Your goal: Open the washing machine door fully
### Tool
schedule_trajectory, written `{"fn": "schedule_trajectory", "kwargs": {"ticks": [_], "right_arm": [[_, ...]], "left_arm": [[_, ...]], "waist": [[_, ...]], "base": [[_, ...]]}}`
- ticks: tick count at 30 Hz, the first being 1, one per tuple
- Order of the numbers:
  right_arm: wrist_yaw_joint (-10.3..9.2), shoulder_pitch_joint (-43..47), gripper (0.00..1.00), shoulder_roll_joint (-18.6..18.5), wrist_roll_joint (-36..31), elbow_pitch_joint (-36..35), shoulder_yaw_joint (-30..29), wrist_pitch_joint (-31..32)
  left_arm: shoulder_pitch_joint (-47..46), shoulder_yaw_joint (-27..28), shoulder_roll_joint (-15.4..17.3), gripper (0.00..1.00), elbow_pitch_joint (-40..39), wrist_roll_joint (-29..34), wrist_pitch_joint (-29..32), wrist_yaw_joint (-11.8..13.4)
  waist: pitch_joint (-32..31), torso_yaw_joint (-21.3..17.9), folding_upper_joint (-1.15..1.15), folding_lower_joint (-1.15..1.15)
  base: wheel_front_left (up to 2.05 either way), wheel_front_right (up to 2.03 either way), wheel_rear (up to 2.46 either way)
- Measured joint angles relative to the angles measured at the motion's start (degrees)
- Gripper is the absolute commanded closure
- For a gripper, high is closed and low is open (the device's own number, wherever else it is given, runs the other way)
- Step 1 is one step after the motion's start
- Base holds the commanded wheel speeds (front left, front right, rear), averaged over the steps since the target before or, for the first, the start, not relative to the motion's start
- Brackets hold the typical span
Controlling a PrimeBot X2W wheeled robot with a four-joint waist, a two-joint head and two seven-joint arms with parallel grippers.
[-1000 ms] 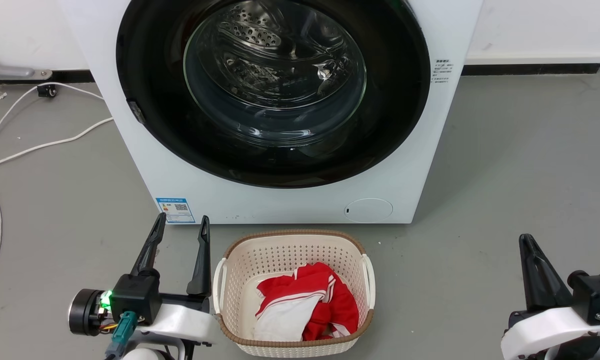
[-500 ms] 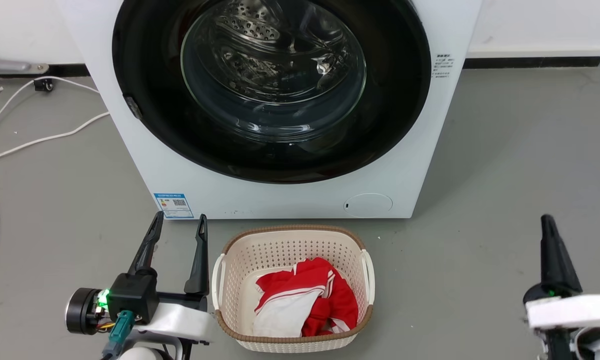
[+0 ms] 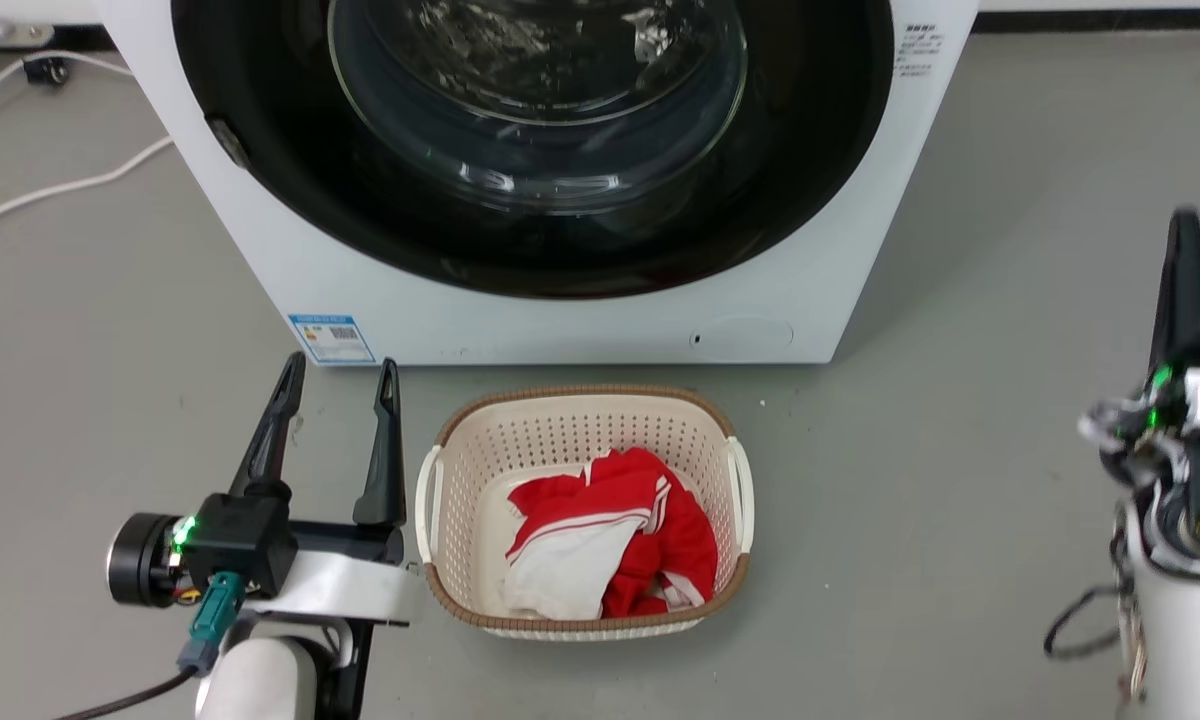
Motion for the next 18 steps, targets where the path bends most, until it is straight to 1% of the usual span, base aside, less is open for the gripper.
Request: {"fn": "schedule_trajectory", "kwargs": {"ticks": [3, 9, 15, 18], "right_arm": [[0.00, -6.93, 1.00, -0.53, 1.72, 3.69, -1.33, 3.42], [0.00, -20.85, 1.00, -3.38, 1.32, 15.19, -2.88, 9.84], [0.00, -35.64, 1.00, -6.34, -2.27, 29.17, -3.41, 15.93], [0.00, -42.01, 1.00, -6.95, -4.12, 35.28, -2.99, 18.91]], "left_arm": [[-1.75, 0.05, -0.05, 0.00, -0.41, 0.00, 0.00, -0.26], [-4.76, -0.04, -0.19, 0.00, -0.77, -0.08, 0.00, -0.53], [-7.09, -0.01, -0.29, 0.00, -1.54, -0.42, 0.00, -1.27], [-8.02, -0.01, -0.30, 0.00, -1.93, -0.43, 0.00, -1.52]], "waist": [[2.19, 0.22, 0.00, 0.00], [6.38, 0.88, 0.00, 0.00], [9.91, 1.55, 0.00, 0.00], [11.54, 1.95, 0.00, 0.01]], "base": [[0.00, 0.00, 0.00], [0.00, 0.00, 0.00], [0.00, 0.00, 0.00], [0.00, 0.00, 0.00]]}}
